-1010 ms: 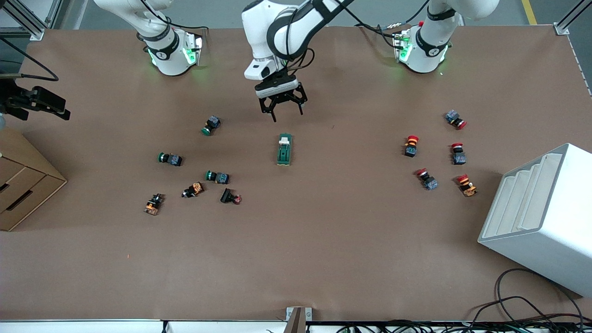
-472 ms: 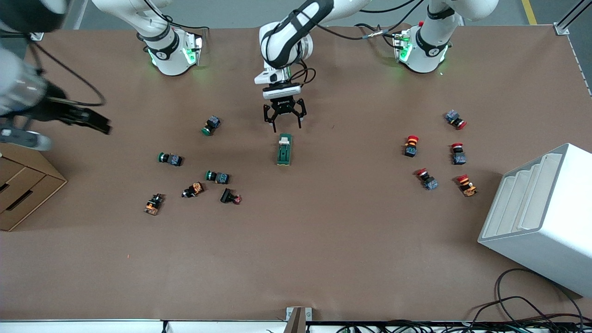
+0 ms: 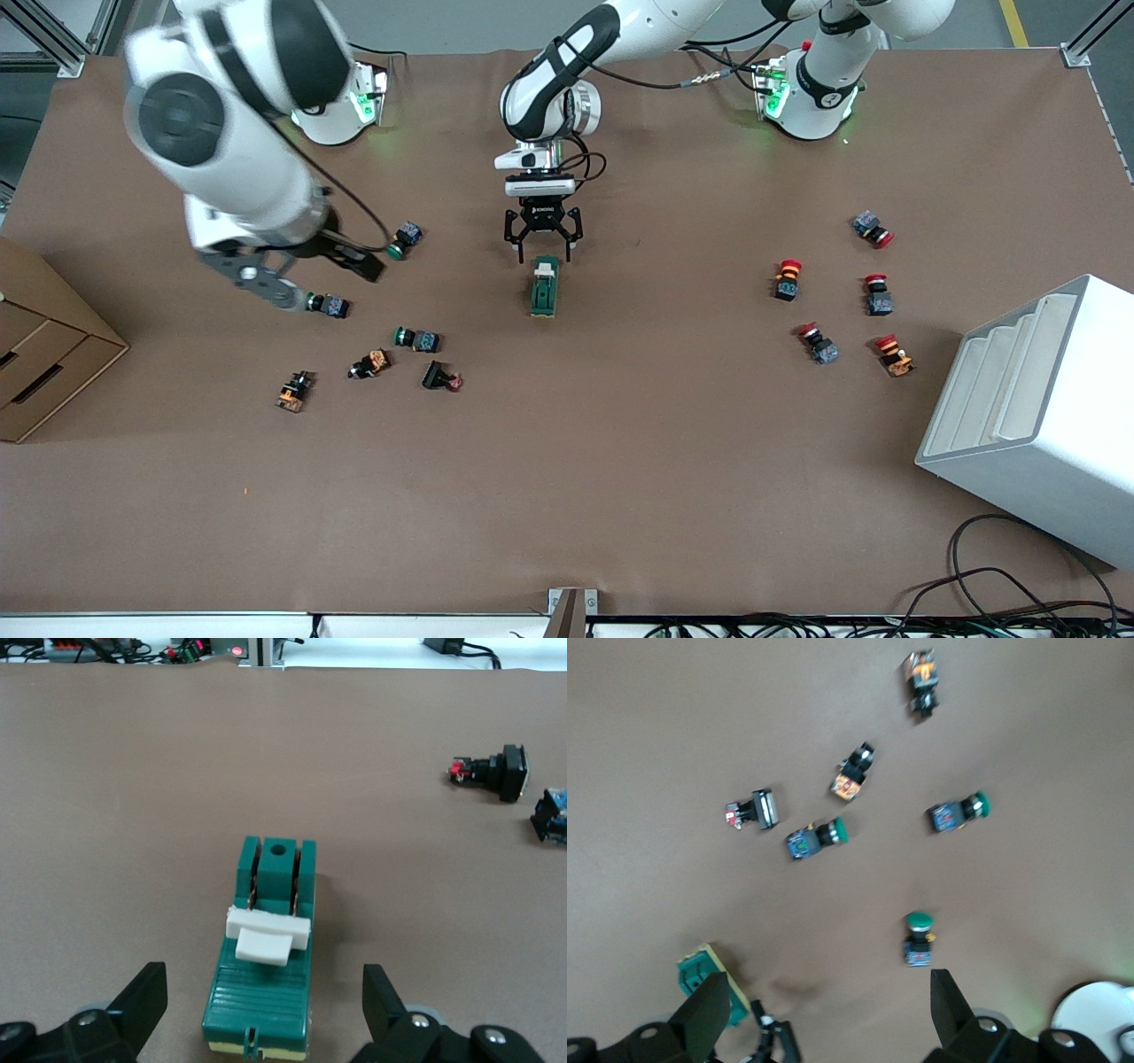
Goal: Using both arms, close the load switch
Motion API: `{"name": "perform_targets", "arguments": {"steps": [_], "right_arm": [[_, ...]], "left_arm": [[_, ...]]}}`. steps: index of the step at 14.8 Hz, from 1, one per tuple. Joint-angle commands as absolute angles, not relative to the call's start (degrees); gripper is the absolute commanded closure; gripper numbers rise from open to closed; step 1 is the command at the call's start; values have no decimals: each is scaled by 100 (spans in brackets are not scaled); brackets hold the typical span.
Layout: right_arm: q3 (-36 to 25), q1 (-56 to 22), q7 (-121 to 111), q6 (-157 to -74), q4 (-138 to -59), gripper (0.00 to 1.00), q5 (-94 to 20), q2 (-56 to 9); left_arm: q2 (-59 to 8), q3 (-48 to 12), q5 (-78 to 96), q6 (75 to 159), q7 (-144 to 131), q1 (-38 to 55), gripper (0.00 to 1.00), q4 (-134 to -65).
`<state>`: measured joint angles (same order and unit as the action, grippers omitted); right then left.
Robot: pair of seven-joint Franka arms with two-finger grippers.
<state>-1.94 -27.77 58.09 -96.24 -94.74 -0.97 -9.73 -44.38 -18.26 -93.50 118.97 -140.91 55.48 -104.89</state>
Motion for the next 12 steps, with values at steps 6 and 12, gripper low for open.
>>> {"name": "perform_targets", "arguments": {"steps": [6, 12], "right_arm": [[-255, -4235, 8541, -11503, -10406, 0, -114, -1738], [-255, -4824, 8517, -12488, -10398, 0, -562, -2521]], "left_arm": [[-4631, -1758, -9958, 11918, -14352, 5537, 2, -10626], [-4728, -1758, -10099, 11918, -14405, 5546, 2, -10635]]}}
